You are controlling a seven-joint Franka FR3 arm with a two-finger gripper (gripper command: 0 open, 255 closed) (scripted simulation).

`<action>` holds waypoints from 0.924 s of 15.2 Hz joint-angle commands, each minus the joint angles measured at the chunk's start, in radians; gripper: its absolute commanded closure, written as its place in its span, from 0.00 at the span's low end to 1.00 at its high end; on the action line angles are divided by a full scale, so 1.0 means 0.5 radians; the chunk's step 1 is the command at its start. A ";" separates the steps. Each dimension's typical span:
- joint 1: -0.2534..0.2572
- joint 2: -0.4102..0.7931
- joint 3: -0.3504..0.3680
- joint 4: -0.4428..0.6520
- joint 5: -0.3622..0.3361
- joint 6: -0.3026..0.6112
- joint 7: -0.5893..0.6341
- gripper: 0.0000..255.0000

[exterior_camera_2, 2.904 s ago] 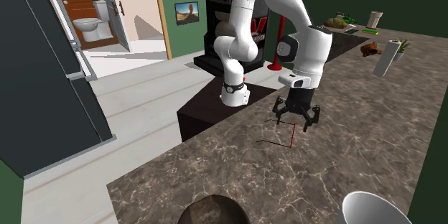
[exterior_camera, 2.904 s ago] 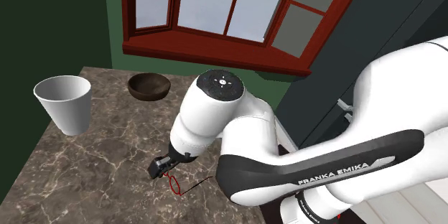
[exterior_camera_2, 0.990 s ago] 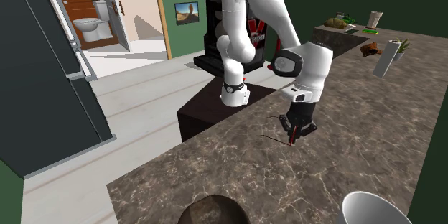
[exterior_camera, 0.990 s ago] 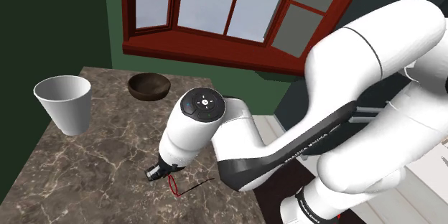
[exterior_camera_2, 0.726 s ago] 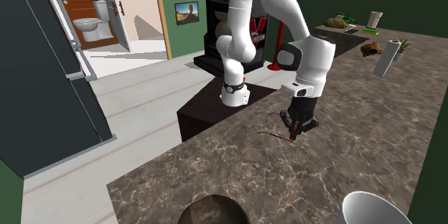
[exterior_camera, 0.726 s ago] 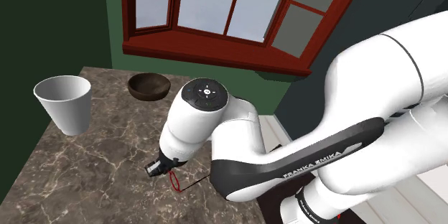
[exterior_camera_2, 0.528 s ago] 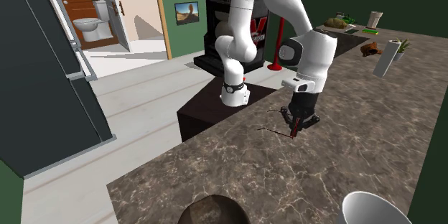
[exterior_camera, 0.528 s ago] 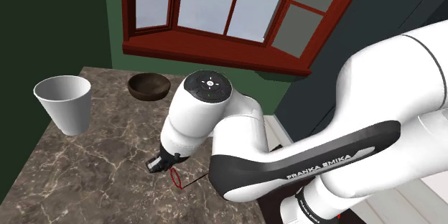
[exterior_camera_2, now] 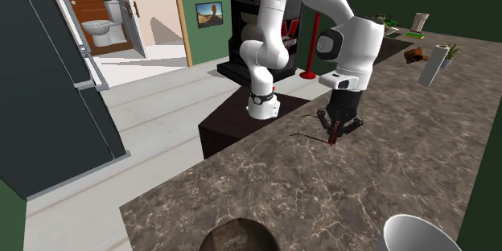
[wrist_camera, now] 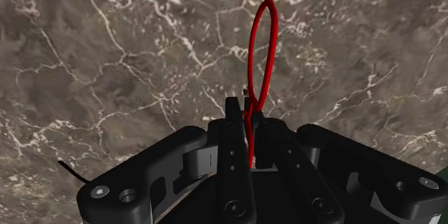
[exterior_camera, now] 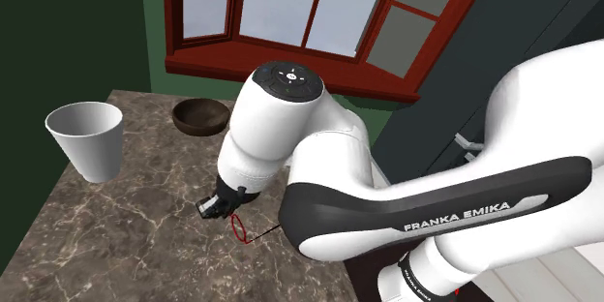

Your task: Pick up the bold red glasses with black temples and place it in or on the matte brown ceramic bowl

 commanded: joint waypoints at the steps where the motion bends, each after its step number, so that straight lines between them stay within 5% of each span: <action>1: 0.053 -0.052 -0.061 0.019 0.052 -0.061 -0.043 1.00; 5: 0.110 -0.118 -0.142 0.074 0.104 -0.170 -0.097 1.00; 7: -0.032 0.017 -0.082 0.152 -0.025 -0.142 -0.086 1.00; 12: -0.391 0.486 0.126 0.398 -0.548 -0.138 0.093 1.00; 14: -0.430 0.747 0.142 0.524 -0.855 -0.193 0.231 1.00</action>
